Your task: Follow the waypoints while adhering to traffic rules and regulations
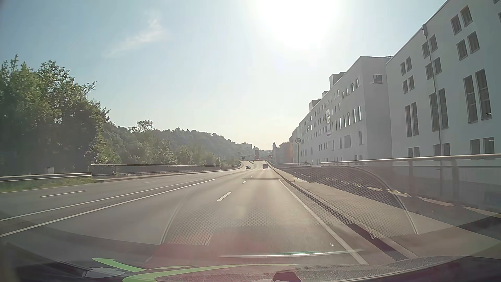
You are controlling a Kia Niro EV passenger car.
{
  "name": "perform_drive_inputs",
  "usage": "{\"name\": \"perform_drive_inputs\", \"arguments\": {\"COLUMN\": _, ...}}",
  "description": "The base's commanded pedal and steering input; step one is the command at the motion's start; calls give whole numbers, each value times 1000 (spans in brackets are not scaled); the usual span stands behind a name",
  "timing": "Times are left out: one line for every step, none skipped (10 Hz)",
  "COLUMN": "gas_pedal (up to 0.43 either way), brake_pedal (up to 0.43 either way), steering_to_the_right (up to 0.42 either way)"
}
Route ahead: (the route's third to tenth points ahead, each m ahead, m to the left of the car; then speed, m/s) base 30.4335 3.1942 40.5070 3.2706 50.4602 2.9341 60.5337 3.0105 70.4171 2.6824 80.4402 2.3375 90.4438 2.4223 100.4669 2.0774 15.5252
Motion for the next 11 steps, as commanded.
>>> {"name": "perform_drive_inputs", "arguments": {"gas_pedal": 0, "brake_pedal": 201, "steering_to_the_right": 3}}
{"name": "perform_drive_inputs", "arguments": {"gas_pedal": 0, "brake_pedal": 207, "steering_to_the_right": 3}}
{"name": "perform_drive_inputs", "arguments": {"gas_pedal": 0, "brake_pedal": 213, "steering_to_the_right": 3}}
{"name": "perform_drive_inputs", "arguments": {"gas_pedal": 0, "brake_pedal": 220, "steering_to_the_right": 3}}
{"name": "perform_drive_inputs", "arguments": {"gas_pedal": 0, "brake_pedal": 226, "steering_to_the_right": 3}}
{"name": "perform_drive_inputs", "arguments": {"gas_pedal": 0, "brake_pedal": 232, "steering_to_the_right": 3}}
{"name": "perform_drive_inputs", "arguments": {"gas_pedal": 0, "brake_pedal": 232, "steering_to_the_right": 3}}
{"name": "perform_drive_inputs", "arguments": {"gas_pedal": 0, "brake_pedal": 232, "steering_to_the_right": 4}}
{"name": "perform_drive_inputs", "arguments": {"gas_pedal": 0, "brake_pedal": 232, "steering_to_the_right": 3}}
{"name": "perform_drive_inputs", "arguments": {"gas_pedal": 0, "brake_pedal": 232, "steering_to_the_right": 3}}
{"name": "perform_drive_inputs", "arguments": {"gas_pedal": 0, "brake_pedal": 232, "steering_to_the_right": 4}}
